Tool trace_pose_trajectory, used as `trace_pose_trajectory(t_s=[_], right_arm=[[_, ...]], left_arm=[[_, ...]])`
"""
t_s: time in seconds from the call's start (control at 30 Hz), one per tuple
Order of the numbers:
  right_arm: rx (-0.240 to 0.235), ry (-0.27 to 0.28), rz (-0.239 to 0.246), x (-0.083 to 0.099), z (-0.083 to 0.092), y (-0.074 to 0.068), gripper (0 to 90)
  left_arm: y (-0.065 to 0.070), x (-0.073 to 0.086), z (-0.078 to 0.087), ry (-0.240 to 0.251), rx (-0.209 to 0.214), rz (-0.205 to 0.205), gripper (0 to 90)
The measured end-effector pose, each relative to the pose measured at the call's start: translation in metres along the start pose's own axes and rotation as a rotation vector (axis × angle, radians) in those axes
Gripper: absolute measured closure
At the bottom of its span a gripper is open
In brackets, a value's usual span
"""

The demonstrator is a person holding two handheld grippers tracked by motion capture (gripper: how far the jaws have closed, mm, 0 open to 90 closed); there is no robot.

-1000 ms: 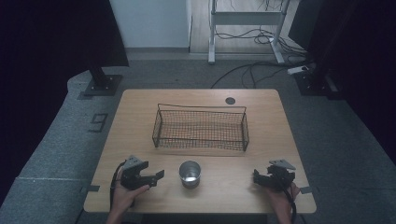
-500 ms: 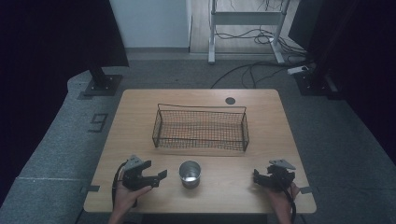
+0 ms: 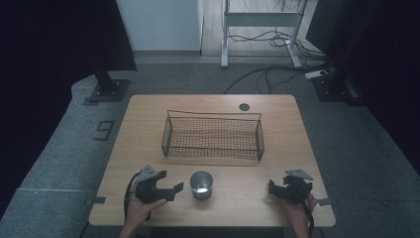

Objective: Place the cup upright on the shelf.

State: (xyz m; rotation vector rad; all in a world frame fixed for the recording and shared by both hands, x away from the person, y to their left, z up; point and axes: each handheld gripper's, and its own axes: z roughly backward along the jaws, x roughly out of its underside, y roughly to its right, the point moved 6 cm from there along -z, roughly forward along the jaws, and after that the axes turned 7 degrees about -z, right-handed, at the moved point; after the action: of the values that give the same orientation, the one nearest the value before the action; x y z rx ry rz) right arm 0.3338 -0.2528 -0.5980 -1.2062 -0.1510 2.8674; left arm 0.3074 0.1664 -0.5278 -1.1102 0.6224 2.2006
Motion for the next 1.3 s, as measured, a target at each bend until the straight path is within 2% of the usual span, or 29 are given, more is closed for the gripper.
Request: trace_pose_trajectory(t_s=[0.07, 0.17, 0.43, 0.53, 0.9, 1.3], right_arm=[[0.0, 0.0, 0.0, 0.0, 0.0, 0.0, 1.9], [-0.002, 0.0, 0.003, 0.0, 0.0, 0.0, 1.9], [-0.003, 0.001, 0.003, -0.001, -0.001, 0.0, 1.9], [-0.002, 0.001, 0.002, -0.001, -0.001, 0.0, 2.0], [-0.002, 0.001, 0.002, -0.001, -0.001, 0.0, 2.0], [-0.003, 0.001, 0.003, -0.001, -0.001, 0.0, 2.1]], left_arm=[[0.006, -0.002, -0.002, -0.003, 0.024, -0.021, 10.4], [0.011, -0.004, -0.004, -0.01, 0.036, -0.039, 9.0], [0.019, -0.007, -0.01, -0.008, 0.055, -0.048, 8.6], [0.024, -0.009, -0.014, -0.018, 0.065, -0.063, 8.3], [0.038, -0.016, -0.025, -0.027, 0.079, -0.087, 6.3], [0.05, -0.015, -0.043, -0.071, 0.078, -0.118, 1.3]])
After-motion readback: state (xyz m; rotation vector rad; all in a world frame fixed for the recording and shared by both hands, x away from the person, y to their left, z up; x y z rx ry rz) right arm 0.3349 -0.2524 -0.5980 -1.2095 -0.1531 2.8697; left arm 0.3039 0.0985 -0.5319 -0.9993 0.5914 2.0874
